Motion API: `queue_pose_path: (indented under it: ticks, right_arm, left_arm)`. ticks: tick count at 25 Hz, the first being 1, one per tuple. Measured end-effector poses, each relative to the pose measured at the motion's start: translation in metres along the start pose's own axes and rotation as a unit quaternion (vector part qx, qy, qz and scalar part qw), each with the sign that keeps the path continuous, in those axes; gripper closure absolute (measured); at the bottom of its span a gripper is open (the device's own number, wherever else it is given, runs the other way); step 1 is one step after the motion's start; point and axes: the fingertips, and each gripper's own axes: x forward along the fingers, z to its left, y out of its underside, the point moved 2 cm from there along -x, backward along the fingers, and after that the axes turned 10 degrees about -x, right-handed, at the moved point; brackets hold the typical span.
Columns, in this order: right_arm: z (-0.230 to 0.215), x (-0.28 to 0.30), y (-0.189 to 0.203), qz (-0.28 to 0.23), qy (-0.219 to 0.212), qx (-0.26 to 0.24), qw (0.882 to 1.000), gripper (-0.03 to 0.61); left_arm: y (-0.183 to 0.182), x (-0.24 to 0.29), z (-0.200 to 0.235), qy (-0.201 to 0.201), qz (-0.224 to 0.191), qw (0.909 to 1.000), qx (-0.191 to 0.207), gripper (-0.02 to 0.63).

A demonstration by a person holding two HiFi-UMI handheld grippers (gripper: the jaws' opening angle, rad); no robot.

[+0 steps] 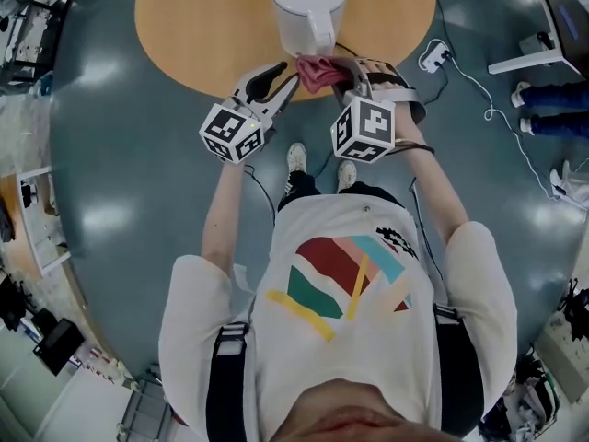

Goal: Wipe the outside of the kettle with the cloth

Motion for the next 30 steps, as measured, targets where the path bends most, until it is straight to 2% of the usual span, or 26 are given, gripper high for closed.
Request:
queue_pose_path:
  ticks: [6,11,17,22,25,27,30]
  right_arm:
    - [0.031,0.028,0.006,0.01,-0.044,0.002,0.999,0.531]
    - [0.045,0.052,0.014,0.018,-0.064,0.004,0.998,0.531]
    - [0.051,0.052,0.012,0.015,-0.061,0.009,0.998,0.531]
    - [0.021,0.012,0.03,-0.002,-0.01,0.074,0.997,0.531]
    - [-0.011,-0.001,0.056,-0.035,0.007,0.135,0.99,0.531]
    - [-0.024,0.001,0.067,-0.079,-0.022,0.181,0.98,0.532]
    - [-0.031,0.011,0.074,-0.134,-0.099,0.234,0.958,0.531]
  left_arm:
    - [0.009,-0.011,0.011,-0.021,-0.025,0.9991,-0.029,0.569]
    - [0.023,-0.017,0.025,-0.06,-0.016,0.9977,-0.028,0.569]
    - [0.029,-0.022,0.029,-0.065,-0.004,0.9977,-0.017,0.569]
    - [0.021,-0.02,0.029,-0.063,0.0,0.9979,-0.012,0.569]
    - [0.016,-0.007,0.027,-0.055,0.003,0.9985,-0.004,0.569]
    - [0.013,0.002,0.024,-0.045,0.001,0.999,0.0,0.569]
    - [0.008,0.011,0.02,-0.034,-0.003,0.9994,0.009,0.569]
